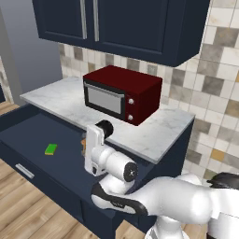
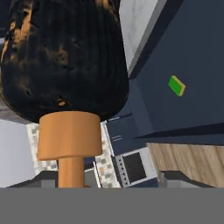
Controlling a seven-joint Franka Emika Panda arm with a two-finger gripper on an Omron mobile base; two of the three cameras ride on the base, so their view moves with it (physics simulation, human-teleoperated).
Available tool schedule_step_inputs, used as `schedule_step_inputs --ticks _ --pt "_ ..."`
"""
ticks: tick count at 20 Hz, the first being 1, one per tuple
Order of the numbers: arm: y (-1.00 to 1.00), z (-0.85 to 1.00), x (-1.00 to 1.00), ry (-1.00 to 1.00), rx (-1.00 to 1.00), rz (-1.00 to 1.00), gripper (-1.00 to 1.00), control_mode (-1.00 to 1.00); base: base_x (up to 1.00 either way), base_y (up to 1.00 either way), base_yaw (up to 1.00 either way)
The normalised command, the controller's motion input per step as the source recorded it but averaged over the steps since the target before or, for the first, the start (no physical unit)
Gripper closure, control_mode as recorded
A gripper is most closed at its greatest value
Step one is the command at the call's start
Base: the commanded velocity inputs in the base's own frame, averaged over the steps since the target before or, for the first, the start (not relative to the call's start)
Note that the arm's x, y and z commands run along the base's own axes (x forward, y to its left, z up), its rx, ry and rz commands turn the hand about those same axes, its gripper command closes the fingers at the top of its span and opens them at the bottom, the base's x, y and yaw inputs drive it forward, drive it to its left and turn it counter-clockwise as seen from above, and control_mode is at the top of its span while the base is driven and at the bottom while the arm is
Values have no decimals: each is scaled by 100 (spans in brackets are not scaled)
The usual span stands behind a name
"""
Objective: Restock the sink supplies by placing the sponge and soap dispenser on the counter and next to the sink. Make sure the soap dispenser is upright.
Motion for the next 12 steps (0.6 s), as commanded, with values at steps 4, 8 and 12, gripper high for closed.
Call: schedule_step_inputs --ticks 4,8,12 --pt "-30 42 -17 25 16 -11 100 -100 0 0 0" --pt "-16 43 -9 35 9 -9 100 -100 0 0 0" --pt "0 2 -13 17 6 -2 100 -100 0 0 0"
